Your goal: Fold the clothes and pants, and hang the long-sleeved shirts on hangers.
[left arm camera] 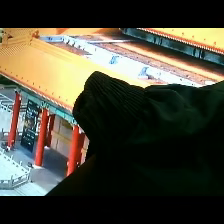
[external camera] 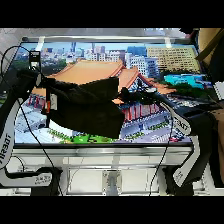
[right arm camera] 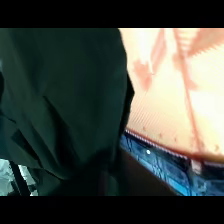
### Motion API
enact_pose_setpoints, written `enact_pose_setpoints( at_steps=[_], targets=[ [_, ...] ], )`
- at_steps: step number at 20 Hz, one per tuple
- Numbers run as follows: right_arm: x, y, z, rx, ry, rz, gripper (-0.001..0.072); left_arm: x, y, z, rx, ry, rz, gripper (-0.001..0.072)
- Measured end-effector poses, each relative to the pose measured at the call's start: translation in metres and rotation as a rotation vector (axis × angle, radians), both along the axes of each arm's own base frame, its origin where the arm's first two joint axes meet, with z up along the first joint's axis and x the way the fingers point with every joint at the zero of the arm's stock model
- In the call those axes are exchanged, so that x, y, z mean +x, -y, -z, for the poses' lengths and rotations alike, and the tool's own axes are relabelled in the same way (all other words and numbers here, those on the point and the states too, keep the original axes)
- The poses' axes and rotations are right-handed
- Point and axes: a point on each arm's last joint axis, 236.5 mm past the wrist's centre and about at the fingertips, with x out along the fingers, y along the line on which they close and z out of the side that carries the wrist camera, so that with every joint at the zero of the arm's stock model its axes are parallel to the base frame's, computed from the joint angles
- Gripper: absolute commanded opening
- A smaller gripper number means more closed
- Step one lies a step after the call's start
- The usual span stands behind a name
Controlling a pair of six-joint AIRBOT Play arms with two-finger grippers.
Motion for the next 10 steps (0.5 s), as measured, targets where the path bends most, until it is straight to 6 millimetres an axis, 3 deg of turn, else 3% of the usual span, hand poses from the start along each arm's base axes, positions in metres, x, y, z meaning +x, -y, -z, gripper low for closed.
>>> enact_pose_setpoints(
  at_steps=[4,7,10],
  targets=[
    [0.014,-0.007,-0.026,0.036,0.053,-0.010,0.0002,-0.001,0.000,-0.004,-0.001,0.008,-0.001,0.0022],
    [0.013,-0.019,-0.079,0.052,0.159,-0.112,0.0002,-0.004,-0.002,-0.020,-0.001,0.036,-0.005,0.0022],
    [-0.008,-0.020,-0.144,-0.002,0.279,-0.236,0.0002,-0.011,-0.004,-0.041,0.015,0.062,0.005,0.0022]
  ],
)
